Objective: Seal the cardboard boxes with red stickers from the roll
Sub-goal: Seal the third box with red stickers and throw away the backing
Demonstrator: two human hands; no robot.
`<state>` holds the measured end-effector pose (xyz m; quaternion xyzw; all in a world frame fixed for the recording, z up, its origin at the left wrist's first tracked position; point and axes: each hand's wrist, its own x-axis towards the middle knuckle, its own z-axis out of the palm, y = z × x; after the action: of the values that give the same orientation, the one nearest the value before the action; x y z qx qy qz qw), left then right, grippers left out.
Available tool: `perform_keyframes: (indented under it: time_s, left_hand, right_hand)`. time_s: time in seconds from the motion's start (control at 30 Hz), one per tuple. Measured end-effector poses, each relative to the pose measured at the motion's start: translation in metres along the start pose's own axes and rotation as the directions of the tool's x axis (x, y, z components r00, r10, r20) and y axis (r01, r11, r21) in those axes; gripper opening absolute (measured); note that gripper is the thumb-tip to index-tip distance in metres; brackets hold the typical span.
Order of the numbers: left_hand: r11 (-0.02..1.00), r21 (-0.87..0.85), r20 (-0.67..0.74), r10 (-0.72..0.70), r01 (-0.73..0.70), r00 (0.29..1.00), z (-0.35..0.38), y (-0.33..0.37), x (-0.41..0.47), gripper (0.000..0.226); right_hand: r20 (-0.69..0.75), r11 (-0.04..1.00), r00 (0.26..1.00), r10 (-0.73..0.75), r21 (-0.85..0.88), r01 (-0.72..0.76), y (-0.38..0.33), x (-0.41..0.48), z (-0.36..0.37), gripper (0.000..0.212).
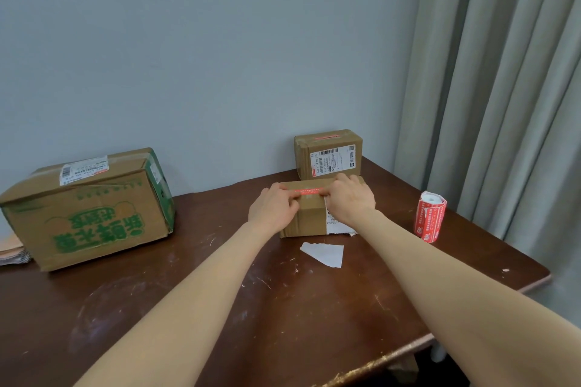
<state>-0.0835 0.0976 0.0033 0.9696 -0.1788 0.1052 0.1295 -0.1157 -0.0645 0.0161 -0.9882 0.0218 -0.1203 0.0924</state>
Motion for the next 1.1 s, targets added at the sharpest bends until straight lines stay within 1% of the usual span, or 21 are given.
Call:
perform_keyframes:
  time_s: [0.13, 0.23, 0.33, 0.43, 0.57, 0.7, 0.8, 0.87, 0.9, 0.97, 1.0, 1.07, 1.1]
  left_hand:
    - [1.0, -0.01, -0.031, -0.007, 0.007, 1.0, -0.001, -0.006, 0.0, 0.038]
    - [0.998, -0.05, -0.004, -0.032, 0.031, 0.999, -0.001, -0.009, 0.0, 0.038]
    - [1.0, -0.008, -0.007, -0.017, 0.017, 1.0, -0.002, -0.007, 0.0, 0.039]
    - [1.0, 0.003, -0.038, -0.025, 0.025, 0.999, -0.001, -0.006, -0.001, 0.041]
    - [1.0, 0.006, 0.0, -0.022, 0.022, 1.0, 0.0, -0.007, 0.001, 0.042]
    - [1.0, 0.002, -0.016, -0.014, 0.014, 1.0, 0.0, -0.008, -0.001, 0.04]
    - [0.999, -0.012, 0.033, -0.029, 0.029, 0.999, -0.002, -0.007, 0.0, 0.041]
    - [0.997, -0.044, 0.047, -0.057, 0.059, 0.997, -0.005, -0.006, -0.001, 0.042]
    - [0.991, -0.1, 0.023, -0.09, 0.092, 0.996, -0.006, -0.007, -0.001, 0.044]
    - [0.951, -0.258, -0.074, -0.197, 0.172, 0.978, -0.012, -0.008, -0.001, 0.045]
    - [0.925, -0.323, -0.116, -0.249, 0.2, 0.962, -0.016, -0.009, -0.001, 0.038]
    - [0.888, -0.396, -0.153, -0.315, 0.234, 0.937, -0.022, -0.012, 0.0, 0.008]
    - [0.874, -0.42, -0.154, -0.333, 0.244, 0.93, -0.024, -0.012, 0.0, 0.007]
  right_hand:
    - [-0.04, 1.0, 0.999, 0.003, -0.007, -0.003, 0.002, -0.002, -0.002, 0.038]
    - [-0.006, 1.0, 1.0, 0.023, -0.003, -0.023, 0.001, 0.0, -0.002, 0.038]
    - [0.019, 1.0, 1.0, 0.025, -0.01, -0.025, 0.0, 0.002, -0.006, 0.04]
    - [0.0, 0.999, 1.0, 0.011, -0.034, -0.011, 0.0, 0.0, -0.004, 0.041]
    - [0.022, 0.999, 0.999, 0.026, -0.034, -0.026, -0.001, 0.002, -0.002, 0.04]
    - [0.002, 0.998, 1.0, 0.005, -0.055, -0.005, 0.002, 0.003, 0.001, 0.039]
    - [0.046, 0.998, 0.999, 0.017, -0.054, -0.015, 0.003, 0.005, -0.001, 0.039]
    - [0.065, 1.0, 0.998, 0.022, -0.015, -0.021, 0.004, 0.007, -0.005, 0.039]
    - [0.043, 0.999, 0.998, 0.039, 0.029, -0.04, 0.006, 0.008, -0.009, 0.039]
    - [-0.015, 0.983, 0.992, 0.123, 0.138, -0.12, 0.015, 0.007, -0.018, 0.045]
    - [-0.03, 0.967, 0.984, 0.177, 0.193, -0.168, 0.02, 0.007, -0.022, 0.048]
    - [0.006, 0.913, 0.956, 0.294, 0.296, -0.282, 0.032, 0.009, -0.025, 0.05]
    - [0.051, 0.872, 0.937, 0.345, 0.352, -0.34, 0.037, 0.01, -0.026, 0.048]
